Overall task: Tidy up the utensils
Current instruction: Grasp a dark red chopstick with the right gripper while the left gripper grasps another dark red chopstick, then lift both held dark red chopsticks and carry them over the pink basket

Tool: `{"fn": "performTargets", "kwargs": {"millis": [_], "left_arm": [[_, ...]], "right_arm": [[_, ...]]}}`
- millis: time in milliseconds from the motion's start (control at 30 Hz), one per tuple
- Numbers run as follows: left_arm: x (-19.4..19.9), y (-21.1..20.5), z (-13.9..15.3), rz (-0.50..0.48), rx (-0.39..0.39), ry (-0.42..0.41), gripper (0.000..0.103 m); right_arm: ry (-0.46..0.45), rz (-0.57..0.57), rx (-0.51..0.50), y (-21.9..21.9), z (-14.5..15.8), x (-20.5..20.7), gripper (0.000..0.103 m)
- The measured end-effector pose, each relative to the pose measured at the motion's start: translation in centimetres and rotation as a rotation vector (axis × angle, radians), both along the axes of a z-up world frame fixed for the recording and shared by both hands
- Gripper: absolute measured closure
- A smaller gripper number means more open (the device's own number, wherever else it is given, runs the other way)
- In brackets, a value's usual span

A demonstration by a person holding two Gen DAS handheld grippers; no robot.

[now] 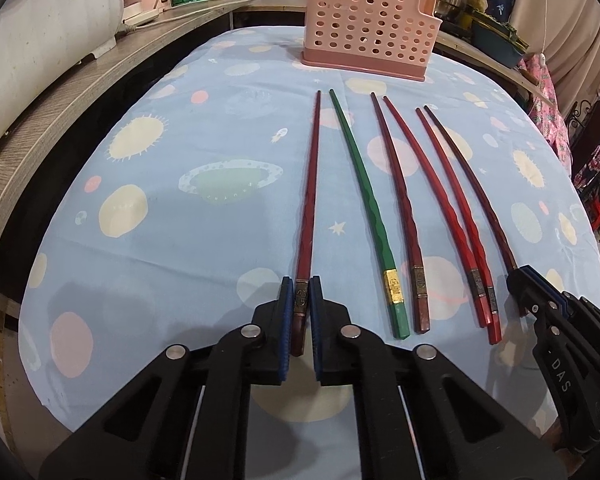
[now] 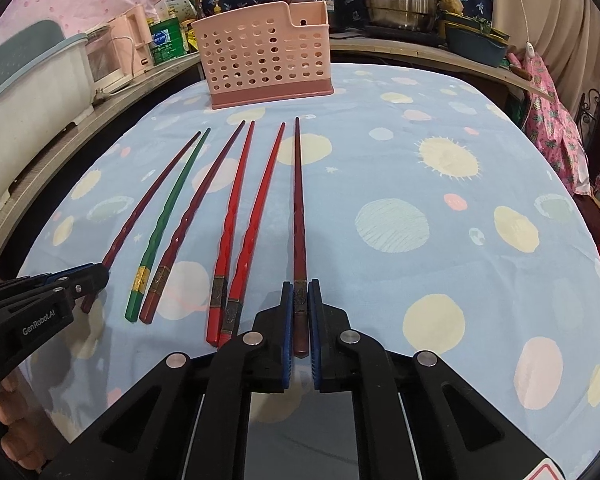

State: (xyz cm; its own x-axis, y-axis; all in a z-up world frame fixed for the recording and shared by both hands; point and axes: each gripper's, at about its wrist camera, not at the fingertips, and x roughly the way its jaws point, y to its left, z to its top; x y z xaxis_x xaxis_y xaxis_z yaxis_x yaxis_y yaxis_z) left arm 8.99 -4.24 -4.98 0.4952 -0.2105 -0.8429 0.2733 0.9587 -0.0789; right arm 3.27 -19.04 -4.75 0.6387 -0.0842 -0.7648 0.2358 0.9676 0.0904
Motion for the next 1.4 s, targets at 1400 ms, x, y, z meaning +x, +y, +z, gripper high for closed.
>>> {"fn": "performTargets", "kwargs": {"millis": [1400], "left_arm": [[4.2,2.4,19.6,0.032,-0.227,-0.316,0.096]], "right_arm": [[-0.436,-0.08,0.109,-7.4,18.5,-1.1,0.096]]}}
